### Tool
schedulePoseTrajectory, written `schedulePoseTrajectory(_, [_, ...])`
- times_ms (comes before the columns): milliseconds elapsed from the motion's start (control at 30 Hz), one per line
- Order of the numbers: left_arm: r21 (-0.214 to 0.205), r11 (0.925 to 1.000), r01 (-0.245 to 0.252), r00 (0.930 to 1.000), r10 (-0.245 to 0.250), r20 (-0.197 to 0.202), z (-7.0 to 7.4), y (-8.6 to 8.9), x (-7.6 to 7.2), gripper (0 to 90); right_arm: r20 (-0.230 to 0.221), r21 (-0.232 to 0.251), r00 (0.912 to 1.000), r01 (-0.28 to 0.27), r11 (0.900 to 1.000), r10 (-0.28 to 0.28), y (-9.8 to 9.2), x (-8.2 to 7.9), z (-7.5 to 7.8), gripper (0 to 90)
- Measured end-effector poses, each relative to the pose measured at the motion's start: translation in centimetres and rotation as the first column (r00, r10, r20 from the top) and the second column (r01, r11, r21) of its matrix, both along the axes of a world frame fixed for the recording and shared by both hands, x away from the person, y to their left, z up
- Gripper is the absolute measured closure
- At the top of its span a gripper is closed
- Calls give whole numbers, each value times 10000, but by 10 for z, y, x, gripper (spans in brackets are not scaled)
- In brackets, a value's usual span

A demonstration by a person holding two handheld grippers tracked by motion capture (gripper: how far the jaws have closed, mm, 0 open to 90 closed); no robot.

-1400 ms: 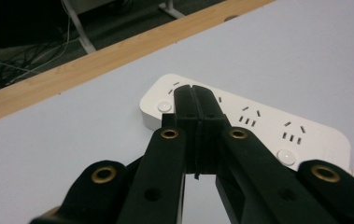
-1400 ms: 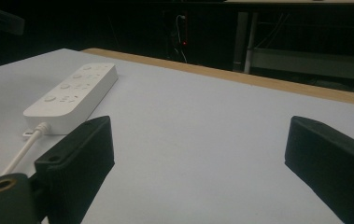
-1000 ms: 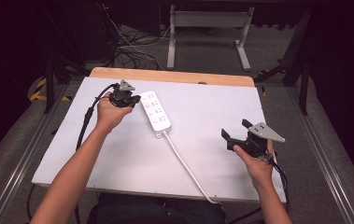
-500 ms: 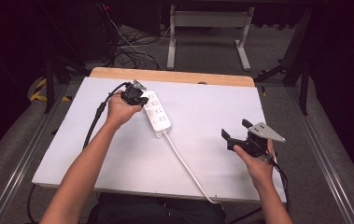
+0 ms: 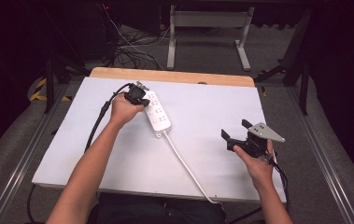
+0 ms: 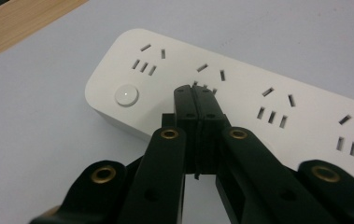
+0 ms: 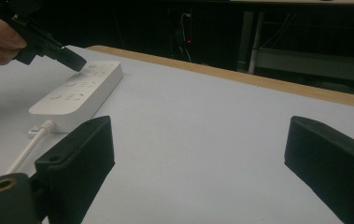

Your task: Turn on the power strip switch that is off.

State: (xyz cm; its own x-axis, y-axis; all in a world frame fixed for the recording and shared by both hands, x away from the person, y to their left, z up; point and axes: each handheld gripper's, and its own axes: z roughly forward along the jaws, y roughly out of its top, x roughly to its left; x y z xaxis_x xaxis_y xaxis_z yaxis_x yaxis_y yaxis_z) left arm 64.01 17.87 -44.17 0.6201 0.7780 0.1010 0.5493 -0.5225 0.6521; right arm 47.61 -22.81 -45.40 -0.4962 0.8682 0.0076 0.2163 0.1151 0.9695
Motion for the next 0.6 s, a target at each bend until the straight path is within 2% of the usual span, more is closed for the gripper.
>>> schedulePoseTrajectory(167, [166, 9999, 28, 10000, -27, -31, -4, -4, 1, 900, 1, -2, 10000, -2, 10000, 2, 0, 0, 0, 89])
schedulePoseTrajectory(267, [132, 9999, -9, 10000, 10, -43, -4, -3, 2, 900, 41, -14, 10000, -13, 10000, 13, -1, 0, 0, 89])
schedulePoseTrajectory(600, [152, 9998, -149, 9997, 146, 170, -7, -6, 0, 900, 43, -19, 10000, 29, 10000, -29, -1, -1, 1, 89])
